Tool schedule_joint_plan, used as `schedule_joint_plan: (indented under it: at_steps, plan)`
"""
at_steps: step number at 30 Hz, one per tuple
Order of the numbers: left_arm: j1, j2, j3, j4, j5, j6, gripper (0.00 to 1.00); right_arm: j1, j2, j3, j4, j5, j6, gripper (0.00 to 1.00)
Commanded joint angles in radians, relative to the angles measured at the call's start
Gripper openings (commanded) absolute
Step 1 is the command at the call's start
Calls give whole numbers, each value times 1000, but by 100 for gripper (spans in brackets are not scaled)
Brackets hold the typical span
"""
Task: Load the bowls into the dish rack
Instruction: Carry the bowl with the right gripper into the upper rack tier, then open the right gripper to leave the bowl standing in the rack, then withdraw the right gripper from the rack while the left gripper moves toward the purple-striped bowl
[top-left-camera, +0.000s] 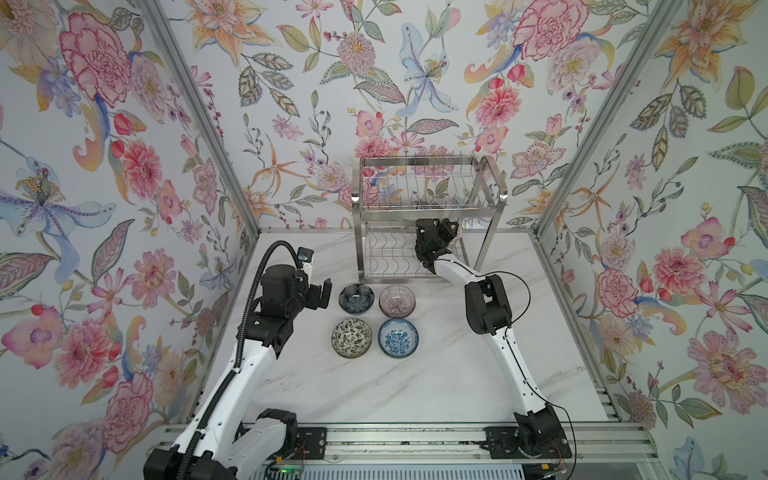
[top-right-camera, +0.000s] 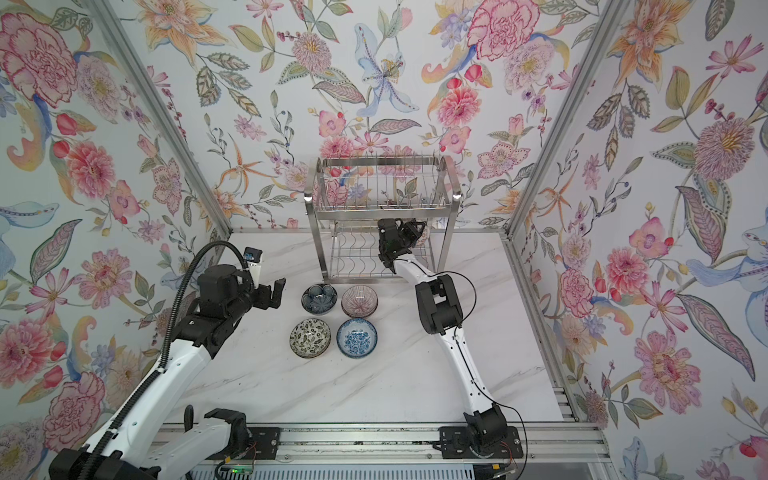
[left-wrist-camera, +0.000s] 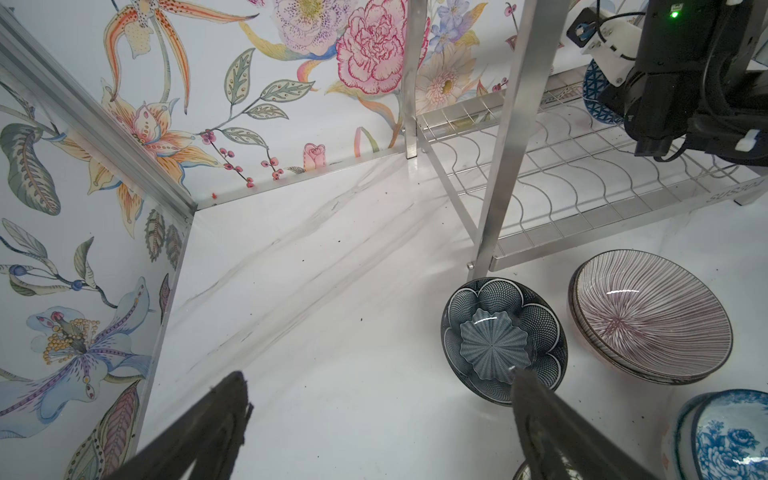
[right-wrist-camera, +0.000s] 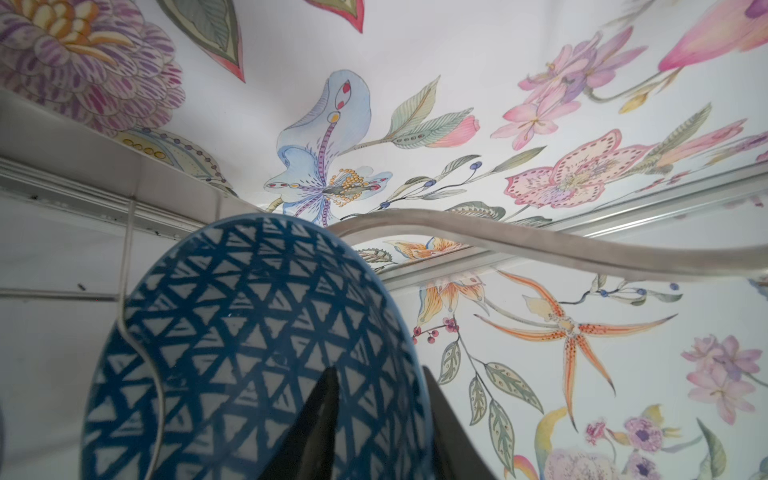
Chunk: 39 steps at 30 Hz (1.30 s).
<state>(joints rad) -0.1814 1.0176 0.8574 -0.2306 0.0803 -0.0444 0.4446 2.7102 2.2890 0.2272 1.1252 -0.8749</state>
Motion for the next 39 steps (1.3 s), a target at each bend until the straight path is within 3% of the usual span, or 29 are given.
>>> schedule_joint_plan:
  at_steps: [1,5,8,19,28,32,39]
  plan:
    - [11,2,-8,17,33,-15,99,11,-84,-26,-42,-12,48,46]
    - [11,-2,-10,18,36,-17,99,22,-125,-64,-85,-43,86,100]
    - [11,-6,-9,17,44,-20,99,41,-173,-88,-240,-87,221,99]
    - [10,-5,-6,19,85,-38,99,139,-469,-480,-312,-222,433,99]
    - [10,-7,-5,20,80,-40,99,192,-832,-843,-411,-476,637,99]
    - [10,-5,-1,17,73,-40,99,193,-1029,-979,-493,-642,745,99]
    - [4,-5,-3,22,75,-40,99,170,-1342,-1161,-562,-813,806,99]
